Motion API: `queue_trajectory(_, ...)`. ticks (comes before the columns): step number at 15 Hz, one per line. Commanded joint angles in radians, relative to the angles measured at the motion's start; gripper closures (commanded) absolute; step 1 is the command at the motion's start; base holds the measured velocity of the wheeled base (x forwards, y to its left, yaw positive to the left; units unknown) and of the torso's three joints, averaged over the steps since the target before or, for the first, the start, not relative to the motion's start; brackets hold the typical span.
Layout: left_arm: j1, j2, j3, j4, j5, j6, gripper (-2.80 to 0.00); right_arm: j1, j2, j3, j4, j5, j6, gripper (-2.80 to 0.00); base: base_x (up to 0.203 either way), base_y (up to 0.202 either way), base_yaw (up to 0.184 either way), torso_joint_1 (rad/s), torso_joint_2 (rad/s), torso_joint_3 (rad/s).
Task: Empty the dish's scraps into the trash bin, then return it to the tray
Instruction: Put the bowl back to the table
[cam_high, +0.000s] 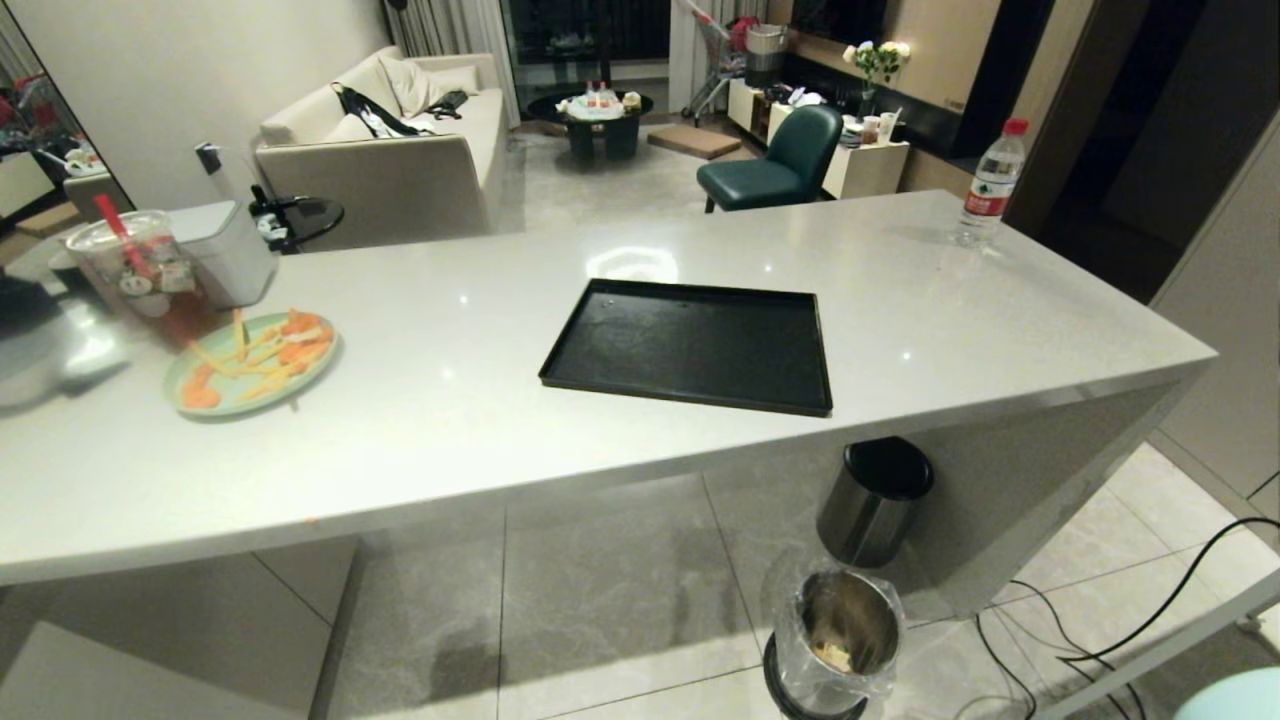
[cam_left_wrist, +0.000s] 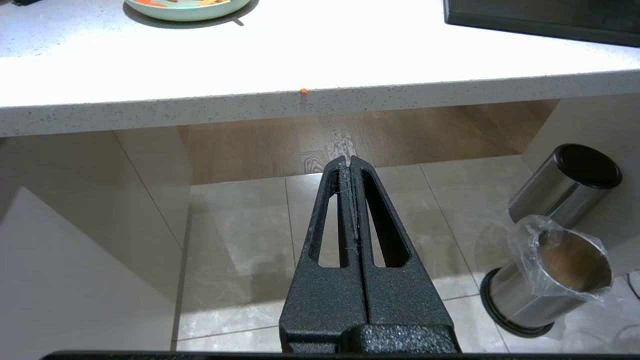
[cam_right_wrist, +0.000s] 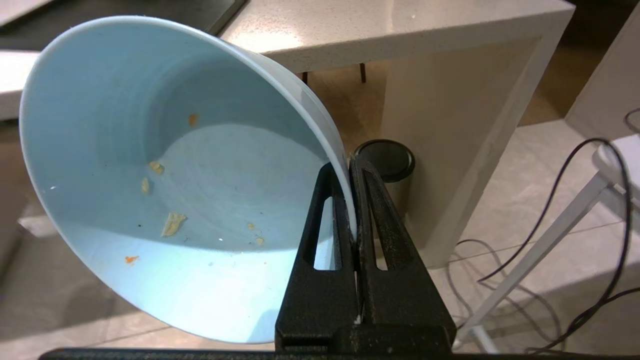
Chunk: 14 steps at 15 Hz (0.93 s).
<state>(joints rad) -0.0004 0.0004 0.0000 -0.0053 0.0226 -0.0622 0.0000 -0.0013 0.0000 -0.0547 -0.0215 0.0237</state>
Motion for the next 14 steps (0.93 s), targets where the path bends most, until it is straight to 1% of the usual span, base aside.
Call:
queue_trajectory(1,-0.001,0.000,0.000,-0.001,0.000,0.000,0.00,0.000,0.001,0.000,-0.001,-0.003,0.010,0.00,0.000,0.000,0.000,0.000,0.00,0.000)
queue_trajectory(14,0.000,0.000,0.000,-0.001,0.000,-0.001,0.00,0.000,0.001,0.000,-0.001,-0.003,0.012,0.00,0.000,0.000,0.000,0.000,0.00,0.000)
